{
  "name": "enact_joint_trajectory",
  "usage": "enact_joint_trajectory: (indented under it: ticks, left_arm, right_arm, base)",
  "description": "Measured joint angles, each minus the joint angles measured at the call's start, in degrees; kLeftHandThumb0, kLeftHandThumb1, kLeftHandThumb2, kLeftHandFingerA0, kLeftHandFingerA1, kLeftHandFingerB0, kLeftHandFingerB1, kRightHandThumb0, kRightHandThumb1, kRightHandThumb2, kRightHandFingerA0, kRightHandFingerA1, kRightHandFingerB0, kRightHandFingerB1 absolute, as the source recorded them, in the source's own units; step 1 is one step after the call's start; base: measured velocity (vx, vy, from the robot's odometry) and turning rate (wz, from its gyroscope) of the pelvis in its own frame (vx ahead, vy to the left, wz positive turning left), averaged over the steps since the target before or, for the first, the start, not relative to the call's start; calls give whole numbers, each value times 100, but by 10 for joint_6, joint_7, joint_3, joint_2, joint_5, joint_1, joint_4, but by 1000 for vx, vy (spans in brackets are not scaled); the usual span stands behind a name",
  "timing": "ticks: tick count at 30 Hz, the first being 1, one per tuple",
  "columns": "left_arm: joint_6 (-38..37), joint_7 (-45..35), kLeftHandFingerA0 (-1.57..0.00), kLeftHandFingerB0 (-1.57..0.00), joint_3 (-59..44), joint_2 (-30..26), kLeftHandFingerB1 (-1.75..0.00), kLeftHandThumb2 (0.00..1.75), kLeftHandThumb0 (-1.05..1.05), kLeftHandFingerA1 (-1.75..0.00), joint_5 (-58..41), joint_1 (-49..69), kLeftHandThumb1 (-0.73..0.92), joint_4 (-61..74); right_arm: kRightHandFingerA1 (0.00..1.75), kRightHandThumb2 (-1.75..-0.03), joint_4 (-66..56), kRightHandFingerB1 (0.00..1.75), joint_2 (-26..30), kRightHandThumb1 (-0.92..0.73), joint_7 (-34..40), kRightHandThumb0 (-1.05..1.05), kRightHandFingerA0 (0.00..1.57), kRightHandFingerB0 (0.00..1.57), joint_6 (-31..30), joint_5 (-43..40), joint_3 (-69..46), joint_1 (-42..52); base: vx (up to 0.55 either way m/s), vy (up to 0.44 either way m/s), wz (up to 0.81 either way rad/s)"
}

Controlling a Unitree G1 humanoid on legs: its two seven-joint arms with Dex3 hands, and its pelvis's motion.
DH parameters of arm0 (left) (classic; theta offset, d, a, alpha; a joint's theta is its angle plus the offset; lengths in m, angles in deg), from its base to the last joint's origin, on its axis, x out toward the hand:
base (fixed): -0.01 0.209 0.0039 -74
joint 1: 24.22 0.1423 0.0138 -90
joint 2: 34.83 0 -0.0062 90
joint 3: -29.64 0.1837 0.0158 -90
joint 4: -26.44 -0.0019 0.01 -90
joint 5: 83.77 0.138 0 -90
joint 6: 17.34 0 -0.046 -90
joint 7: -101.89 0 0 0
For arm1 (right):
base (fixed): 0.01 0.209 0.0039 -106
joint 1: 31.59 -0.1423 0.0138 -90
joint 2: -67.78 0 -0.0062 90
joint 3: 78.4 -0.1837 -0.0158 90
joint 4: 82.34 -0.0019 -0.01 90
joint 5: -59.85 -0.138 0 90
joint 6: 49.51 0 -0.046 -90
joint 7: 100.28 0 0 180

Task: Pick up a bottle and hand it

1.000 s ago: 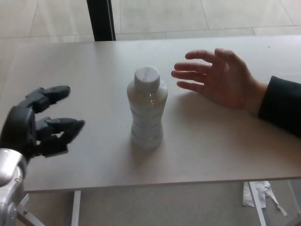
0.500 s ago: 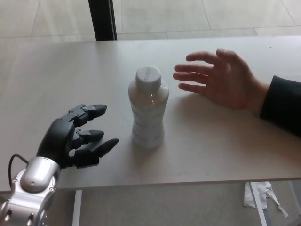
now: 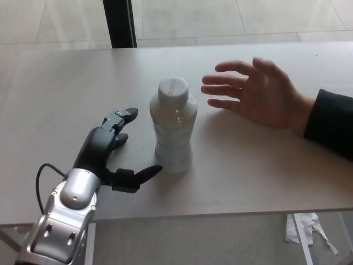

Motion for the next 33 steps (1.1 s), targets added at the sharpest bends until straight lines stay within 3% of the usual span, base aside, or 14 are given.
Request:
enact_joint_trajectory:
  ticks: [2,3,7,8,18,20,21,22,23,25,26,28,29,33]
  left_arm:
    - [-3,4,-27,0,9,5,-28,55,-81,-61,9,-7,48,-10]
    - [-4,6,0,-2,12,6,-9,86,-68,-54,11,-9,38,-14]
    - [-9,8,0,0,21,20,-9,59,-80,-35,19,-13,43,-25]
    - [-11,9,0,0,23,26,0,83,-78,-23,21,-14,46,-29]
    - [-25,50,-3,0,45,88,0,74,-83,-32,52,-36,37,-75]
    - [-27,55,0,0,52,101,0,82,-83,-32,56,-42,43,-83]
    - [-31,58,-6,0,60,111,0,74,-75,-45,59,-46,38,-89]
    - [-38,61,-7,0,66,120,0,75,-77,-49,61,-49,39,-96]
    - [-45,65,-13,0,69,129,0,74,-75,-55,63,-51,39,-103]
    - [-58,79,-13,0,74,148,0,74,-75,-55,67,-53,39,-116]
    - [-65,86,-40,0,76,158,0,74,-70,-65,70,-54,42,-122]
    - [-72,100,-59,0,74,176,-1,56,-59,-65,72,-54,53,-129]
    - [-76,109,-92,0,72,188,0,78,-55,-97,73,-54,54,-133]
    - [-91,140,-109,-3,70,208,-30,66,-24,-122,77,-64,83,-156]
  right_arm:
    - [55,-73,-6,43,0,-38,3,-52,34,29,0,0,2,-2]
    - [55,-73,-7,44,0,-38,3,-52,35,29,0,1,2,-2]
    - [55,-73,-16,44,0,-39,5,-52,33,28,-1,1,8,-1]
    - [54,-73,-23,43,0,-38,5,-54,32,29,-1,1,10,1]
    - [53,-73,-43,46,3,-38,16,-53,39,34,-22,3,24,-1]
    - [46,-54,-51,35,4,-46,21,-49,45,40,-29,4,26,-2]
    - [53,-73,-52,45,5,-38,24,-54,38,32,-32,6,28,-2]
    - [46,-54,-52,35,5,-46,26,-45,44,41,-34,6,29,-3]
    - [54,-72,-52,45,5,-37,26,-52,39,34,-36,6,29,-3]
    - [54,-72,-54,45,5,-37,27,-52,39,34,-41,4,29,-3]
    - [54,-73,-55,45,4,-38,28,-53,38,32,-43,3,29,-4]
    - [53,-74,-55,45,4,-39,28,-52,37,31,-44,3,29,-4]
    - [52,-73,-55,44,4,-39,28,-51,35,31,-44,3,30,-4]
    - [46,-56,-55,33,4,-50,28,-44,38,38,-44,4,32,-3]
  base:
    - [0,0,0]
    - [0,0,0]
    - [0,0,0]
    - [0,0,0]
    - [0,0,0]
    - [0,0,0]
    - [0,0,0]
    - [0,0,0]
    - [0,0,0]
    - [0,0,0]
    - [0,0,0]
    - [0,0,0]
    - [0,0,0]
    - [0,0,0]
